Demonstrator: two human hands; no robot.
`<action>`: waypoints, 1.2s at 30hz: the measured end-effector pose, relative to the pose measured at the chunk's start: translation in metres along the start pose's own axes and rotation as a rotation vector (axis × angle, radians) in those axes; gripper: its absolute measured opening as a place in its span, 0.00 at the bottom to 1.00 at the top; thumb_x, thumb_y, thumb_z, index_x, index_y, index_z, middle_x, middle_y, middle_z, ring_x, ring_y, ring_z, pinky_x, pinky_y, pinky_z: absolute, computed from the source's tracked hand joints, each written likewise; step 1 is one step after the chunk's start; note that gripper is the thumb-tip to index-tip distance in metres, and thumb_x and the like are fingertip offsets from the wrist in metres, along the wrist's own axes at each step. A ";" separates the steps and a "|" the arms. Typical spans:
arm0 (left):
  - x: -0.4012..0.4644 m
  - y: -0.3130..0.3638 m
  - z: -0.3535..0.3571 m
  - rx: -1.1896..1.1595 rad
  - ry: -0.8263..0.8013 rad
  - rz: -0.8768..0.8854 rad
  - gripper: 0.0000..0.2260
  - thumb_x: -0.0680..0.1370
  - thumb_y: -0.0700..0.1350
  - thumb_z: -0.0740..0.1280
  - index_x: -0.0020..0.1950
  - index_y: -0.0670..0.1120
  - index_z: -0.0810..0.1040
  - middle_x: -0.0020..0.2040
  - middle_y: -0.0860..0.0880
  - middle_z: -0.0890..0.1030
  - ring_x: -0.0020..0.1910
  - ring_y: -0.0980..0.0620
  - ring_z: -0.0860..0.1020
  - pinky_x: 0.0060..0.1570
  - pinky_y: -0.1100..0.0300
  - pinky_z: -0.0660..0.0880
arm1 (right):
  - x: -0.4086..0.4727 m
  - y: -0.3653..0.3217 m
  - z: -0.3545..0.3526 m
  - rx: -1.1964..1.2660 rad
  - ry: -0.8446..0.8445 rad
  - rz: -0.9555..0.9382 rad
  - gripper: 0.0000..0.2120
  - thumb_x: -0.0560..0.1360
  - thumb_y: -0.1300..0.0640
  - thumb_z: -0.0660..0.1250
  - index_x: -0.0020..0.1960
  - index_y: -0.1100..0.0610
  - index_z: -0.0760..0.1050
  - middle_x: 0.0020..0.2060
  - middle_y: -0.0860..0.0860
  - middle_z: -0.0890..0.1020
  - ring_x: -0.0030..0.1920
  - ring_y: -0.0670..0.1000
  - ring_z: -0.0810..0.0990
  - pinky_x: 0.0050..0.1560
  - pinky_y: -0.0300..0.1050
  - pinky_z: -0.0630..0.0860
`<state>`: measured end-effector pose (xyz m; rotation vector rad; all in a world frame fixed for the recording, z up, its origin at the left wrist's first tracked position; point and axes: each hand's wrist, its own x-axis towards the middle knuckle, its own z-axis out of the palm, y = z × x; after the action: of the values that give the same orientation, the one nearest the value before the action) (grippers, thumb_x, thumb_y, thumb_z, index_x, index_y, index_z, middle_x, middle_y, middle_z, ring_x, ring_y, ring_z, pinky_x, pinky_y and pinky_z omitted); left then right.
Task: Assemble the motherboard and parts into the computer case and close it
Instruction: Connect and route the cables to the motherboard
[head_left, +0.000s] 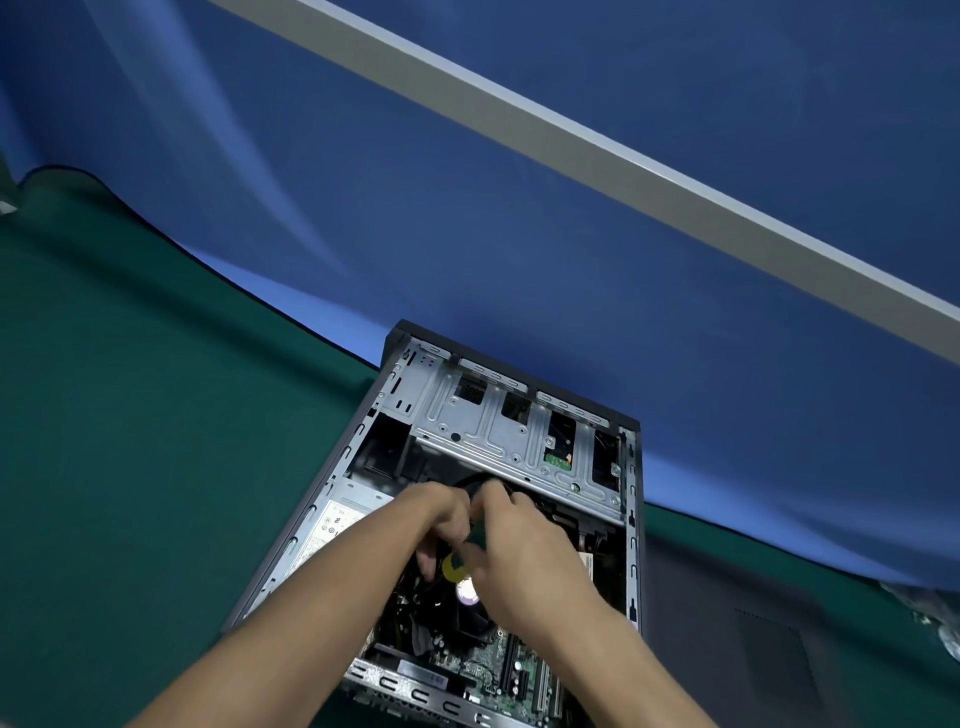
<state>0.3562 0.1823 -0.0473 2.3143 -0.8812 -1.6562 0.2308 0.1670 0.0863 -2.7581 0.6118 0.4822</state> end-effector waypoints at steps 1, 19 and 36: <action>0.000 0.001 0.000 -0.017 -0.031 -0.003 0.10 0.75 0.34 0.65 0.55 0.32 0.75 0.54 0.31 0.79 0.36 0.46 0.80 0.52 0.52 0.78 | -0.001 0.003 0.001 -0.045 0.029 0.017 0.12 0.79 0.50 0.59 0.59 0.56 0.66 0.54 0.54 0.76 0.52 0.59 0.78 0.41 0.45 0.66; 0.002 0.002 0.000 0.001 -0.042 0.014 0.15 0.71 0.34 0.70 0.56 0.30 0.75 0.50 0.30 0.80 0.33 0.43 0.80 0.52 0.47 0.79 | -0.011 0.007 0.003 0.038 0.038 0.075 0.14 0.80 0.47 0.59 0.59 0.54 0.62 0.54 0.53 0.77 0.52 0.58 0.78 0.42 0.47 0.69; -0.002 0.001 0.005 -0.013 -0.023 0.019 0.09 0.74 0.36 0.67 0.52 0.32 0.76 0.44 0.32 0.82 0.28 0.47 0.79 0.48 0.51 0.80 | -0.013 0.010 0.005 0.005 0.049 0.088 0.15 0.79 0.44 0.59 0.58 0.54 0.65 0.53 0.53 0.78 0.52 0.58 0.78 0.42 0.46 0.67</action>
<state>0.3511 0.1832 -0.0471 2.2756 -0.8910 -1.6788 0.2140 0.1645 0.0844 -2.7542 0.7472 0.4322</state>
